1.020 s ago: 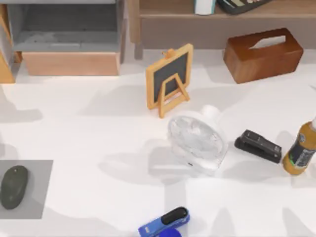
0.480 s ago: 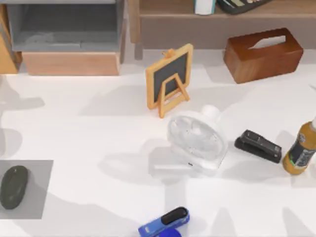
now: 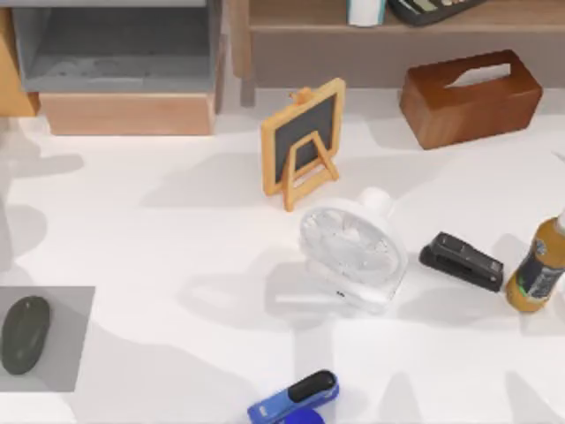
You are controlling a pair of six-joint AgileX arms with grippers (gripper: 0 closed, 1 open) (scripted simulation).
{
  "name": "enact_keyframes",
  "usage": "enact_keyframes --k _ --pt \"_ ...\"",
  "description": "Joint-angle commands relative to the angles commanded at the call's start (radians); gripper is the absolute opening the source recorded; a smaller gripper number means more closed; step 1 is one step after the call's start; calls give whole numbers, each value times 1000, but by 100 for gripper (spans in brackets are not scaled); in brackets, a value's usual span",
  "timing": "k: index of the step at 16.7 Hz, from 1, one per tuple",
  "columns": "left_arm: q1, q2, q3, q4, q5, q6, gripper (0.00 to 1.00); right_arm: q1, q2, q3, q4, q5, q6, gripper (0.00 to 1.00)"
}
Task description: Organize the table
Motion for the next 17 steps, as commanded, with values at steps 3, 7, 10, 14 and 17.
enact_keyframes --k 3,7,10,14,17 --pt "0 0 0 0 0 0 15 0 0 0 0 0 0 100" --pt "0 0 0 0 0 0 45 0 0 0 0 0 0 100" --pt "0 0 0 0 0 0 68 0 0 0 0 0 0 100" --pt "0 0 0 0 0 0 98 0 0 0 0 0 0 100" --pt "0 0 0 0 0 0 100 0 0 0 0 0 0 100"
